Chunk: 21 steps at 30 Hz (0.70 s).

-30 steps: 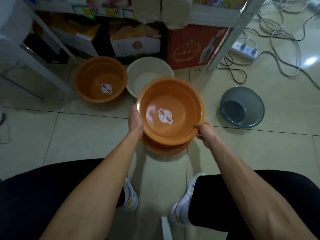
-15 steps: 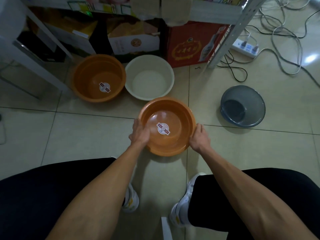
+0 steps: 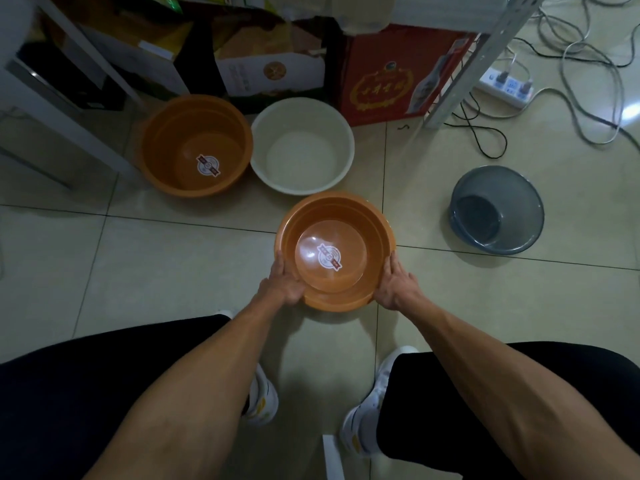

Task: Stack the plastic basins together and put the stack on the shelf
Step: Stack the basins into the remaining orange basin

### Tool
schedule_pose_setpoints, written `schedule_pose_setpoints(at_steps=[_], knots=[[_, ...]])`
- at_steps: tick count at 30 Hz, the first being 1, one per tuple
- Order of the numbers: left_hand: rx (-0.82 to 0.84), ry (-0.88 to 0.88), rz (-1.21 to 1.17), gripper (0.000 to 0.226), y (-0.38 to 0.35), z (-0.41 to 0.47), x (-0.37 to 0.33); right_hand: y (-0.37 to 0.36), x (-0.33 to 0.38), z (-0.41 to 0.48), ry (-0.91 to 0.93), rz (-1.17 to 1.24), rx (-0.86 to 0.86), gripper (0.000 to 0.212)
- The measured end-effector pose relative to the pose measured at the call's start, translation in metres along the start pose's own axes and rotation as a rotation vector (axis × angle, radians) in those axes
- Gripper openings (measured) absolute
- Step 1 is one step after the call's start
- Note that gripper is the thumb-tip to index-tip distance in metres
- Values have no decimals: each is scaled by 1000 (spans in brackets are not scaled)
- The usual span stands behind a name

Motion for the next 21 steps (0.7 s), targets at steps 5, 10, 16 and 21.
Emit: schedule_pose_setpoints(at_steps=[5,10,16,21], knots=[[166,-25,-56,64,12,56,18,52,34,-11,-14,-171,119,88],[-31,-7,-1,68,86,8,4,72,87,-14,64,-211,59,84],[-193,99,-52,54,167,-39,21,94,184,-13,276,-206,14,86],[-277,229,-370,51,192,4,87,80,276,24,353,-200,45,78]])
Point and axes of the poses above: each hand's wrist, its own z-axis towards the middle knuckle, its own y-axis out of the back of the hand, x = y × z, the point moved 1 cm from there along z, towards the middle knuckle, and after that the axes turned 10 degrees about z, right-handed, at the moved point
